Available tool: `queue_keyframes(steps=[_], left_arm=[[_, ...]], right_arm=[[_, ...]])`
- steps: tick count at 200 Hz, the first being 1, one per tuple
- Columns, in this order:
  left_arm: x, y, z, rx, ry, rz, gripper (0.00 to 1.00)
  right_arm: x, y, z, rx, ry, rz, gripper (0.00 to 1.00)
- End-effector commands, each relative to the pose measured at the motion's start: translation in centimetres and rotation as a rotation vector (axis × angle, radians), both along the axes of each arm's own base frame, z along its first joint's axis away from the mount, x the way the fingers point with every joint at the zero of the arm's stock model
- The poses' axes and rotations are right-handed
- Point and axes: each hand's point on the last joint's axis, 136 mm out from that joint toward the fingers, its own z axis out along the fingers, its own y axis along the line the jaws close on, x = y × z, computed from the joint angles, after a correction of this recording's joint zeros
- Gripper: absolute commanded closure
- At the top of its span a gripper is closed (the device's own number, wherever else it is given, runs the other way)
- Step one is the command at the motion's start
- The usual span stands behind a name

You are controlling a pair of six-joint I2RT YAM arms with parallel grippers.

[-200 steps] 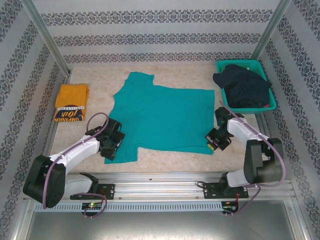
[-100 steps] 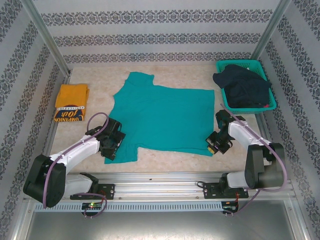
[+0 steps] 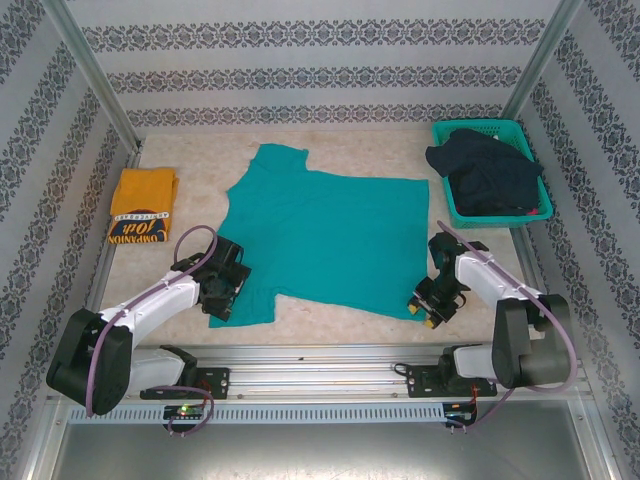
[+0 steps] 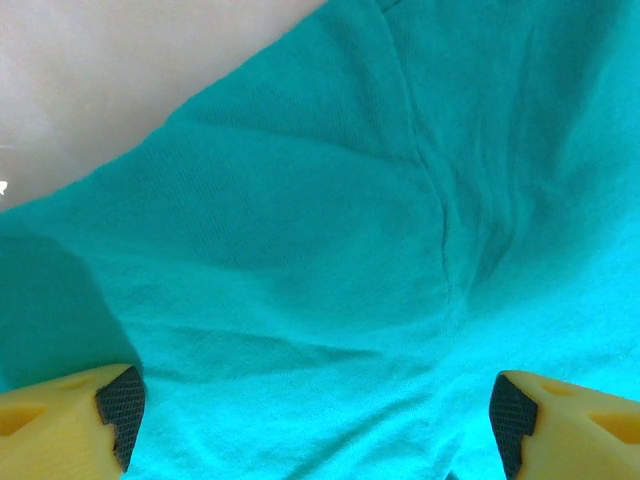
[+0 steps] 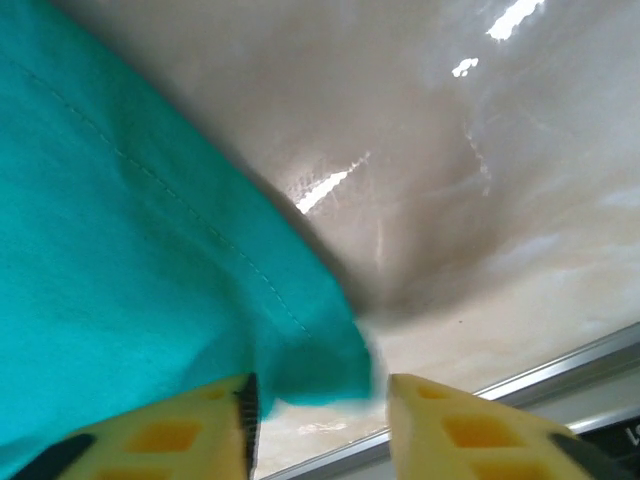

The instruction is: Fold and stack the t-shirts

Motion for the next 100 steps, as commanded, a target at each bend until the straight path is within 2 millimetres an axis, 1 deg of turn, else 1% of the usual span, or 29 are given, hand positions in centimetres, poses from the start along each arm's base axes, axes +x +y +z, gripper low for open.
queue_keyframes(steps=[1, 16, 33, 47, 67, 74, 100], left_arm=[[0.2, 0.2, -0.2, -0.001, 0.001, 0.004, 0.10], [0.3, 0.2, 0.0, -0.002, -0.003, 0.003, 0.10], [0.2, 0.3, 0.0, 0.002, -0.002, 0.004, 0.10], [0.0, 0.4, -0.1, 0.000, 0.004, 0.010, 0.10], [-0.2, 0.5, -0.3, -0.008, 0.003, 0.028, 0.10], [-0.2, 0.6, -0.4, -0.011, 0.002, 0.035, 0.10], [-0.6, 1.0, -1.3, -0.004, 0.025, 0.043, 0.10]], right_arm=[[0.4, 0.2, 0.8, 0.005, -0.009, 0.023, 0.53], [1.8, -0.3, 1.9, -0.023, -0.075, 0.038, 0.50], [3.8, -0.8, 3.3, -0.048, -0.167, 0.035, 0.47], [5.6, -1.0, 3.7, -0.043, -0.234, 0.019, 0.45], [8.2, -0.6, 3.2, 0.002, -0.276, -0.027, 0.44], [9.1, -0.5, 2.7, 0.014, -0.274, -0.030, 0.43], [12.0, -0.7, 1.2, -0.009, -0.256, -0.030, 0.43]])
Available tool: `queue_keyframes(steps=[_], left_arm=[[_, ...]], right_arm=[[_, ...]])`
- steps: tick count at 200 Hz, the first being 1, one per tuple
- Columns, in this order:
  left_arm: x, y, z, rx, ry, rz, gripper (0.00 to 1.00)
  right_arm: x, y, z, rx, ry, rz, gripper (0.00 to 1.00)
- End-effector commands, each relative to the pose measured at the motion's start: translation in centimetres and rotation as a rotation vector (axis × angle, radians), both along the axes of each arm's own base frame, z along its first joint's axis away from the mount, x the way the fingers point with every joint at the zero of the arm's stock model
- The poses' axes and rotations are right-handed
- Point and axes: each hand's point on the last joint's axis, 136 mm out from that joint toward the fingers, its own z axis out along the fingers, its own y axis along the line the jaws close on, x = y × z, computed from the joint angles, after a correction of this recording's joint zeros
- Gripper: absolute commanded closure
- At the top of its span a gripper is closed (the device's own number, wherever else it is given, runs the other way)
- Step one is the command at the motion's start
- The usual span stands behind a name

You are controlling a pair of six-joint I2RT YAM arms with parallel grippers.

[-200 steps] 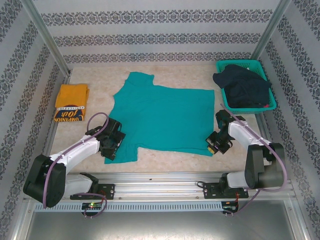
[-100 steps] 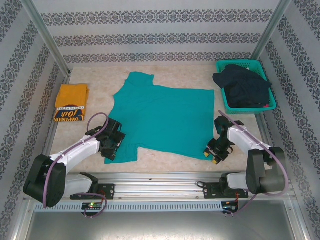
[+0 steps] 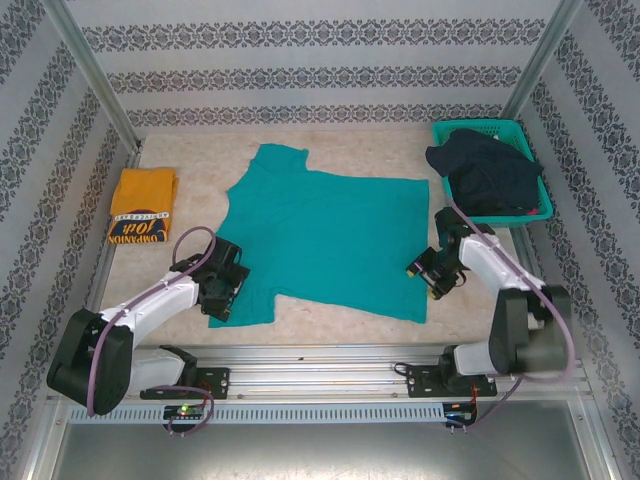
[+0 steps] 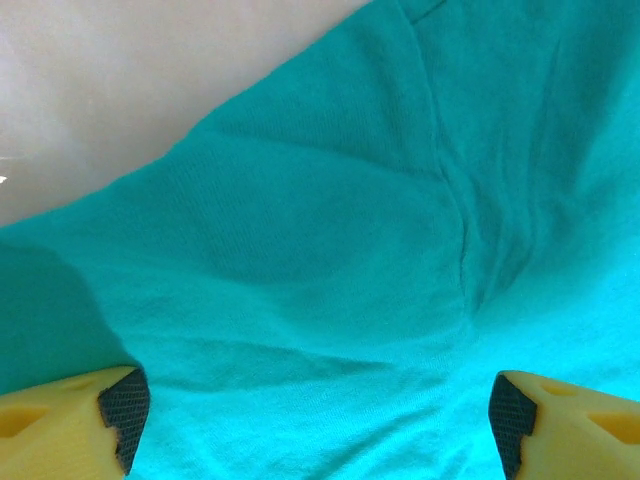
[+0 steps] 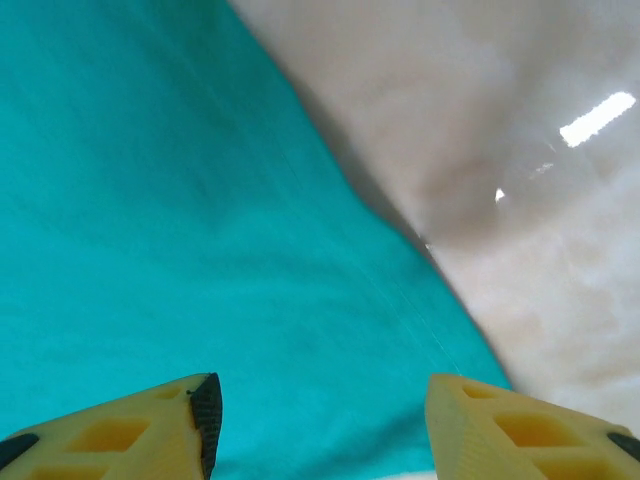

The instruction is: Fold and stack the t-shirts

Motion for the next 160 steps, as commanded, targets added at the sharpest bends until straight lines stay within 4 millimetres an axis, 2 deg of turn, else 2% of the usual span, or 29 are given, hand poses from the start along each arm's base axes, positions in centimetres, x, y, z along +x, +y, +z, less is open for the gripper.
queue_keyframes(steps=[1, 28, 50, 94, 113, 129, 160], left_arm=[[-0.4, 0.7, -0.9, 0.003, 0.018, 0.027, 0.10], [-1.3, 1.1, -1.8, -0.003, 0.054, 0.048, 0.10], [-1.8, 1.4, -1.8, -0.003, 0.057, 0.060, 0.10], [-1.0, 1.5, -1.0, -0.003, 0.039, 0.060, 0.10], [-0.4, 1.3, -0.7, -0.007, 0.034, 0.052, 0.09], [-0.3, 1.2, -0.3, -0.004, 0.035, 0.047, 0.09], [-0.8, 1.9, 1.5, 0.028, 0.029, 0.047, 0.09]], right_arm=[[3.6, -0.1, -0.9, -0.003, -0.040, -0.010, 0.43], [5.4, -1.1, -2.9, -0.048, -0.005, -0.016, 0.43], [6.6, -1.9, -4.1, -0.068, 0.029, -0.029, 0.43], [10.2, -2.7, -4.9, -0.078, 0.030, -0.030, 0.43], [11.6, -2.6, -4.3, -0.069, 0.020, -0.019, 0.43], [12.0, -2.5, -3.5, -0.061, -0.004, -0.014, 0.43], [11.1, -2.4, -0.5, -0.067, -0.081, -0.002, 0.43]])
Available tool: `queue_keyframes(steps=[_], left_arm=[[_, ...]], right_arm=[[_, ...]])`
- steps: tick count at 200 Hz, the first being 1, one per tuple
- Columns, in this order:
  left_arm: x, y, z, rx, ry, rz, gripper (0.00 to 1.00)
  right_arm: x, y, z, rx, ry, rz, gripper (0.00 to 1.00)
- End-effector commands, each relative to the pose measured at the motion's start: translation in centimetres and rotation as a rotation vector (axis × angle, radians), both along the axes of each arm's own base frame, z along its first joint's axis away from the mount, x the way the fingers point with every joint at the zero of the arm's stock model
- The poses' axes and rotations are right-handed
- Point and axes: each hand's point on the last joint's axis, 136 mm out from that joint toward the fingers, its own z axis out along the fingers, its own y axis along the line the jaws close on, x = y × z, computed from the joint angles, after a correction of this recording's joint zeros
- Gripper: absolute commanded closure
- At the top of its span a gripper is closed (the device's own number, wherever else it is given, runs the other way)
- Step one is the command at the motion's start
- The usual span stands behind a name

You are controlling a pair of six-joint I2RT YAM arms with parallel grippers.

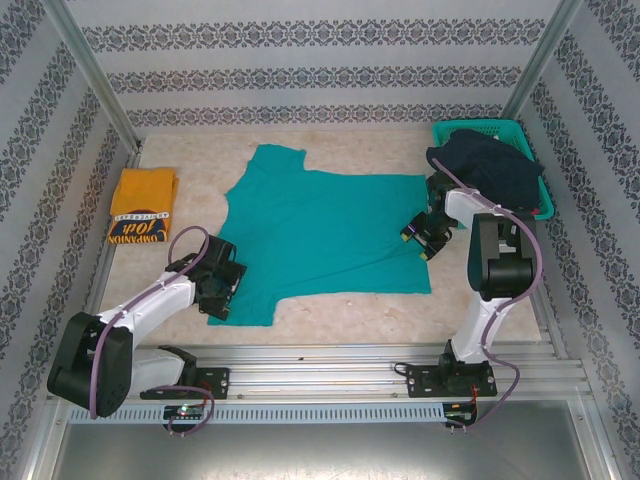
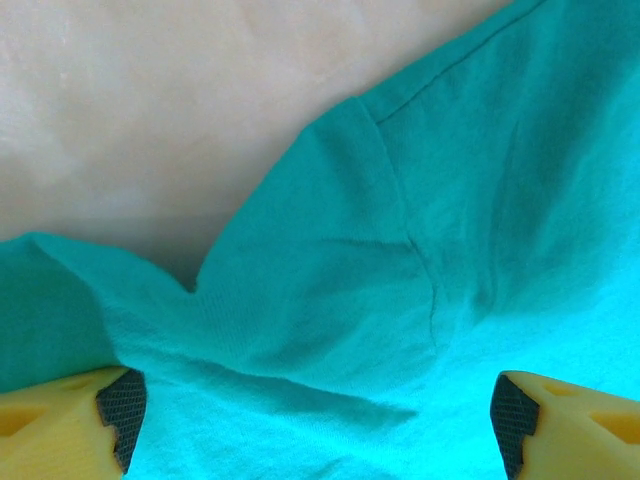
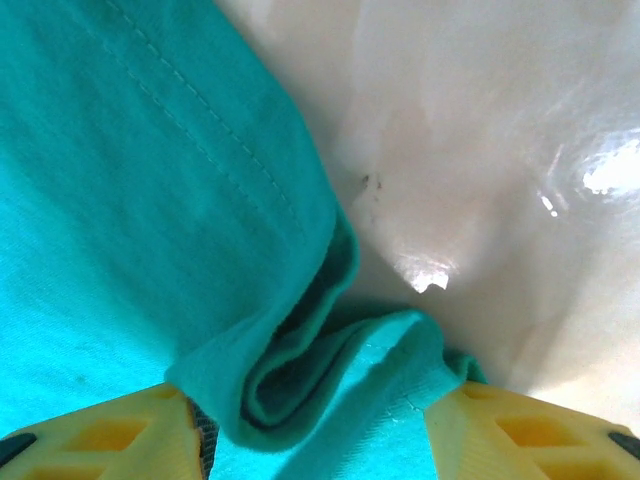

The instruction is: Fold and stack the t-shirts

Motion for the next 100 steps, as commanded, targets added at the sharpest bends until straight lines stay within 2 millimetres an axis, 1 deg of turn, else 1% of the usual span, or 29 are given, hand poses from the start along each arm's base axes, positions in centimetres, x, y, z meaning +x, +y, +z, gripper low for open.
queue_keyframes(steps=[1, 19, 32, 39, 53, 64, 100], left_arm=[[-1.1, 1.5, 1.4, 0.066, 0.032, 0.009, 0.09], [-1.7, 2.2, 3.3, 0.101, 0.037, 0.008, 0.09], [-2.5, 2.6, 4.0, 0.114, 0.059, 0.009, 0.10], [-2.8, 2.6, 3.9, 0.115, 0.073, 0.009, 0.11], [-3.4, 2.7, 3.7, 0.116, 0.112, 0.023, 0.23], [-3.8, 2.7, 3.3, 0.118, 0.151, 0.030, 0.30], [-3.9, 2.1, 2.4, 0.106, 0.241, 0.043, 0.40]], right_arm=[[-0.5, -0.9, 2.3, -0.047, -0.072, 0.013, 0.43], [-1.9, -0.5, 3.9, -0.049, -0.114, 0.014, 0.43], [-3.1, -0.3, 4.5, -0.046, -0.124, 0.009, 0.43], [-3.8, 0.0, 4.7, -0.038, -0.123, 0.009, 0.42], [-5.0, 0.7, 4.9, -0.026, -0.119, 0.013, 0.43], [-5.9, 1.3, 4.8, -0.020, -0.110, 0.021, 0.42], [-8.6, 1.9, 4.6, -0.013, -0.080, 0.028, 0.42]])
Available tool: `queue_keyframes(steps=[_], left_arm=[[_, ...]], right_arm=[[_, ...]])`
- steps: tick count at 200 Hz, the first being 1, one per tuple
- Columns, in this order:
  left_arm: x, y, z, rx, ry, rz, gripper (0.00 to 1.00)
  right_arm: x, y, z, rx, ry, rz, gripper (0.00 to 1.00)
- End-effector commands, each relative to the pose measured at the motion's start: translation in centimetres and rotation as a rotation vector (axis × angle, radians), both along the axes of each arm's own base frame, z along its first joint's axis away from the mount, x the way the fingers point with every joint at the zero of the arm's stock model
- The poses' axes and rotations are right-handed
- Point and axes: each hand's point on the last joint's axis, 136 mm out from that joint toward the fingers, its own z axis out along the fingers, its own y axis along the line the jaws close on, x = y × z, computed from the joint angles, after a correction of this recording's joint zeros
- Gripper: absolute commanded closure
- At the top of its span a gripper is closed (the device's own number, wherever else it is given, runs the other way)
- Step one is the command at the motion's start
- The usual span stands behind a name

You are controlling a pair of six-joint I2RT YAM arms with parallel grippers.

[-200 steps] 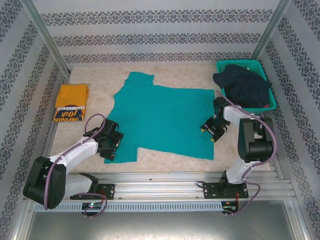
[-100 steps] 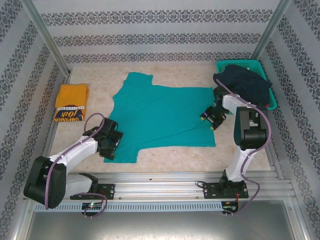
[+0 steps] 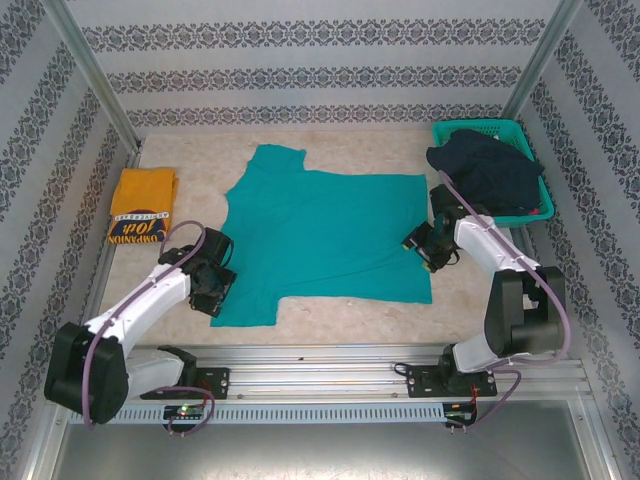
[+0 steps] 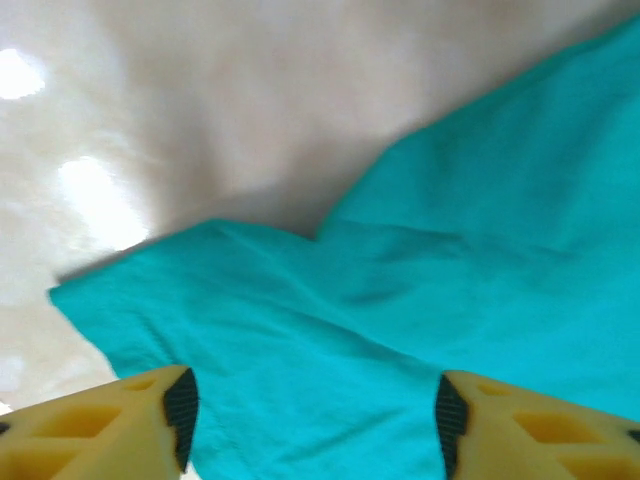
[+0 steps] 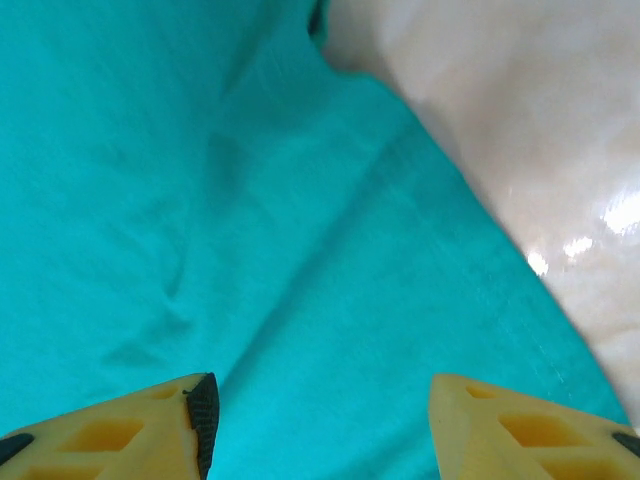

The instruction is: Fold and stack the t-shirts

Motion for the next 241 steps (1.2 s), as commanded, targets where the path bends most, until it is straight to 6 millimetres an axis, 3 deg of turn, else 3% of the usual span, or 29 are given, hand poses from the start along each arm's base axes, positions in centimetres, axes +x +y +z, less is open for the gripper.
queue_keyframes(steps=[1, 36, 95, 127, 170, 219, 241], left_arm=[[-1.4, 0.4, -0.2, 0.014, 0.103, 0.035, 0.41], [-0.6, 0.4, -1.3, 0.016, 0.109, 0.065, 0.41], [-0.7, 0.8, -3.2, 0.031, 0.159, 0.086, 0.43], [-1.2, 1.1, -4.7, 0.050, 0.192, 0.089, 0.46], [-2.9, 0.9, -6.8, 0.021, 0.235, 0.128, 0.63], [-3.2, 1.1, -7.0, 0.029, 0.239, 0.117, 0.99], [-2.6, 1.2, -6.4, 0.036, 0.215, 0.111, 1.00]], right_arm=[[-2.7, 0.0, -0.5, -0.001, 0.059, -0.021, 0.42], [-4.6, -0.1, -1.4, -0.005, 0.105, -0.017, 0.41], [-5.2, -0.3, -1.8, -0.010, 0.118, -0.020, 0.41], [-6.6, -0.5, -2.4, -0.020, 0.154, -0.028, 0.41], [-8.8, -1.4, -2.4, -0.032, 0.149, -0.077, 0.42], [-9.5, -1.7, -2.8, -0.026, 0.158, -0.112, 0.42], [-9.2, -1.6, -3.3, -0.015, 0.177, -0.144, 0.50]])
